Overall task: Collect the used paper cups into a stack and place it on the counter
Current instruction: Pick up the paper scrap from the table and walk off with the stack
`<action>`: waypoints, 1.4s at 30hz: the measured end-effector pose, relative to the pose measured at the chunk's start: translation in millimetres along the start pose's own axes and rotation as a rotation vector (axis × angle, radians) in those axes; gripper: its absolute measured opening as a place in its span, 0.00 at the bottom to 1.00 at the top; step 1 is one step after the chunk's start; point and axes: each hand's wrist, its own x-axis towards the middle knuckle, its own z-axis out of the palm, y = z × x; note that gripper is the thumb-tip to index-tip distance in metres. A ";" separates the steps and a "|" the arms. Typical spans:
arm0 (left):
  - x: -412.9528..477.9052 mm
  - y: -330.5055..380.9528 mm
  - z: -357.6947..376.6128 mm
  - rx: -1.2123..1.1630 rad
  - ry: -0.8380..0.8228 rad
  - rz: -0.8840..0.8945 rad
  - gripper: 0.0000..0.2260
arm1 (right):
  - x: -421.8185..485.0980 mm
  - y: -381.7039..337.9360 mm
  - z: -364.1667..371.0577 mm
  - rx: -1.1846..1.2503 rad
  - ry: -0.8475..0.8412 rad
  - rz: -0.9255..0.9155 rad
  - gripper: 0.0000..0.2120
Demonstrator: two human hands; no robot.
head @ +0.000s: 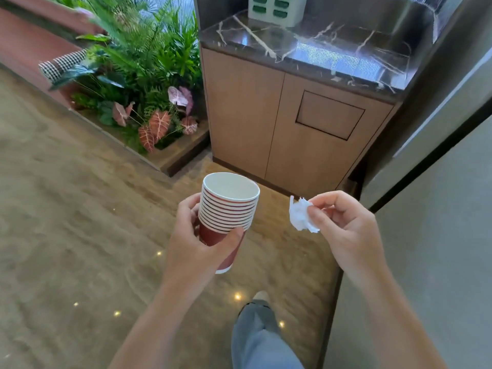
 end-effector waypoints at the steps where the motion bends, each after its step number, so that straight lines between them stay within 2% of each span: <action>1: 19.2 5.6 9.5 0.005 -0.014 0.009 0.29 | 19.4 2.7 -3.4 0.009 0.016 0.001 0.13; 9: 157.2 45.0 81.7 -0.025 -0.065 0.074 0.31 | 165.1 13.6 -33.2 0.048 0.056 -0.037 0.11; 22: 308.1 13.4 157.3 -0.021 -0.192 -0.029 0.32 | 306.1 75.3 -38.1 0.043 0.132 0.091 0.13; 28: 412.3 4.3 180.2 -0.051 -0.255 -0.041 0.31 | 399.2 87.5 -22.2 -0.017 0.207 0.099 0.12; 32: 498.0 12.6 187.8 -0.095 -0.244 -0.031 0.31 | 471.9 80.6 -2.1 -0.054 0.198 0.106 0.13; 36: 575.6 20.5 196.4 -0.102 -0.285 0.007 0.31 | 541.0 72.6 12.0 -0.089 0.264 0.049 0.14; 42: 647.3 13.0 221.6 -0.114 -0.345 0.017 0.31 | 590.7 81.0 23.3 -0.112 0.306 0.085 0.13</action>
